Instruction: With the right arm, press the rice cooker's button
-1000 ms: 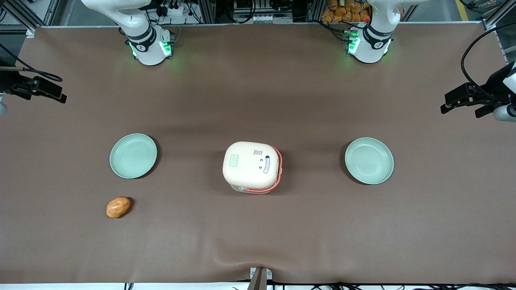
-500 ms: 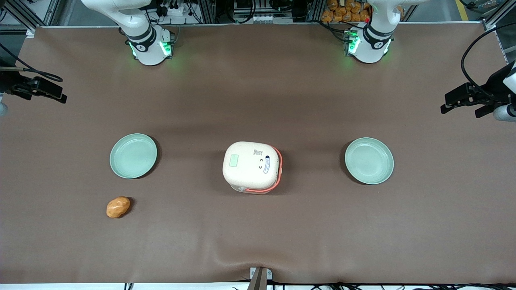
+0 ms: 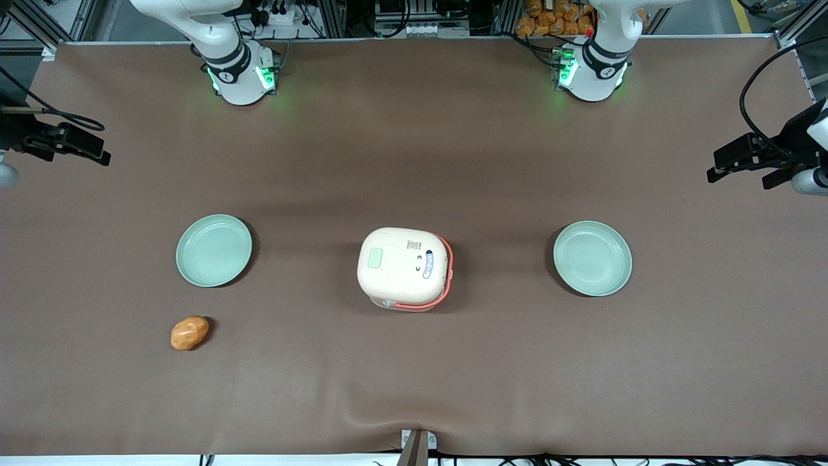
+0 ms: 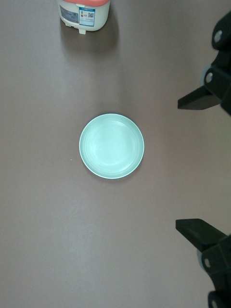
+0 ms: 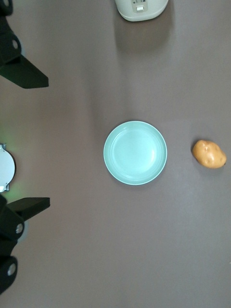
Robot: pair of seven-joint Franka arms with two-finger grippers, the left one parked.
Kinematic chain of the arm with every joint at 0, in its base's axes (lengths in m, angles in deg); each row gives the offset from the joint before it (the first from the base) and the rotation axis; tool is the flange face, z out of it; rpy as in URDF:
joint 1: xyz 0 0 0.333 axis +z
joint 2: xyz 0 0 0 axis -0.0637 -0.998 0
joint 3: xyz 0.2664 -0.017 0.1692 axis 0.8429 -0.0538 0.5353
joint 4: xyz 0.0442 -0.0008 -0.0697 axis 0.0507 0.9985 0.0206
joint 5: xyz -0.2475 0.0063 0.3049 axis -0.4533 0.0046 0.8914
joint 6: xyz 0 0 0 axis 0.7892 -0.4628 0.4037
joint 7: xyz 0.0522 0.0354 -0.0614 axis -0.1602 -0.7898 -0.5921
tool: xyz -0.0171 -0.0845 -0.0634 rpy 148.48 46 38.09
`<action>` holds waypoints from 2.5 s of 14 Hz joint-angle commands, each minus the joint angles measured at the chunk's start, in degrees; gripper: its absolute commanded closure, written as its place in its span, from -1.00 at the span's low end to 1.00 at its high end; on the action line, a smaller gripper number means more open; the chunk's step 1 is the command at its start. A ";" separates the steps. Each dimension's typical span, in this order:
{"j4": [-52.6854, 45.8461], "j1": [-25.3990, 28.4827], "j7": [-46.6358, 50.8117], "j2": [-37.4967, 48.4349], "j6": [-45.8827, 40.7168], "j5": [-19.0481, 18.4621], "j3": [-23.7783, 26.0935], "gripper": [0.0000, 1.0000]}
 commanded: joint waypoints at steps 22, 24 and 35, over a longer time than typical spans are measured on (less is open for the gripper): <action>-0.54 29.38 13.25 -22.09 32.92 10.80 0.49 1.00; -0.72 30.08 13.25 -24.82 37.41 10.80 0.49 1.00; -3.71 31.58 16.24 -30.98 43.14 10.89 -0.03 1.00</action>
